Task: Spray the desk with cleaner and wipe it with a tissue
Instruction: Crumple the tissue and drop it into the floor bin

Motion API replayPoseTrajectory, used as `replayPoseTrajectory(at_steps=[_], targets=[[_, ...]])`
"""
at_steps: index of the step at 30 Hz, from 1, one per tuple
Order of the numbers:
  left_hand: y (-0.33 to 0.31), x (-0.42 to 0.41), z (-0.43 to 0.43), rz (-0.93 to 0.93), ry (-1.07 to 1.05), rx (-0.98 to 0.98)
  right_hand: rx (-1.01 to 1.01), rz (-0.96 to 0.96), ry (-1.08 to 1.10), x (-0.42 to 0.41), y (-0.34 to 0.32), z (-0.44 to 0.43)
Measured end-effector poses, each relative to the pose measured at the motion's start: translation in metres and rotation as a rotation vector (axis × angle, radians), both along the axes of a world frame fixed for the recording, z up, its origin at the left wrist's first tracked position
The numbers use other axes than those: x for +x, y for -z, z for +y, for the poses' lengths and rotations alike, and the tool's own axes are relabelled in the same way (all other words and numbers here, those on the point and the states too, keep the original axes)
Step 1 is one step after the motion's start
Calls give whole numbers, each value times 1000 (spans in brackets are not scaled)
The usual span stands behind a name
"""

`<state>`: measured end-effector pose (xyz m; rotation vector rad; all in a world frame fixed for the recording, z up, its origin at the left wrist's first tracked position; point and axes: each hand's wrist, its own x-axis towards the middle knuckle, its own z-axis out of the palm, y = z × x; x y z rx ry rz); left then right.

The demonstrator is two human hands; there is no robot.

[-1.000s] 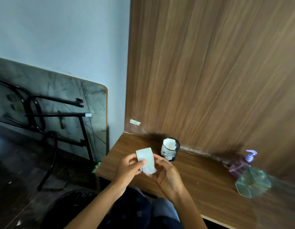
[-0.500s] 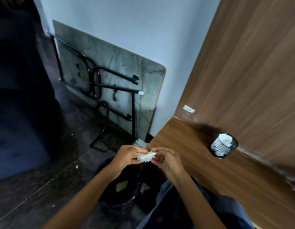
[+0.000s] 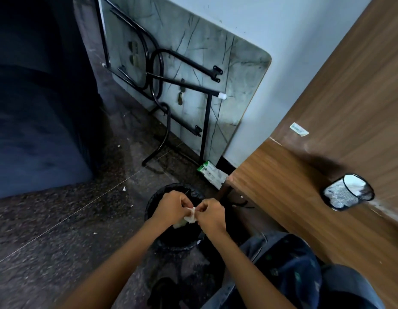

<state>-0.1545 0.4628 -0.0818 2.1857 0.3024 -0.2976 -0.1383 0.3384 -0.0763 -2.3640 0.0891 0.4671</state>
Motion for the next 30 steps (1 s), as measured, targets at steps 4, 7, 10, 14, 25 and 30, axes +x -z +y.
replayPoseTrajectory(at_steps=[4, 7, 10, 14, 25, 30], targets=[[13, 6, 3, 55, -32, 2, -106, -27, -20, 3, 16, 12], [21, 8, 3, 90, -59, -10, -125, -53, -63, 2, 24, 15], [30, 9, 4, 109, -58, -13, -115, -20, -124, 3, 29, 14], [42, 11, 4, 179, -17, -49, -146, 179, -306, 9, 31, 9], [41, 14, -12, 155, 15, -20, 23, 140, -31, 11, 30, -6], [-1, 41, -38, -3, 72, -18, 338, 125, 250, 33, -6, -35]])
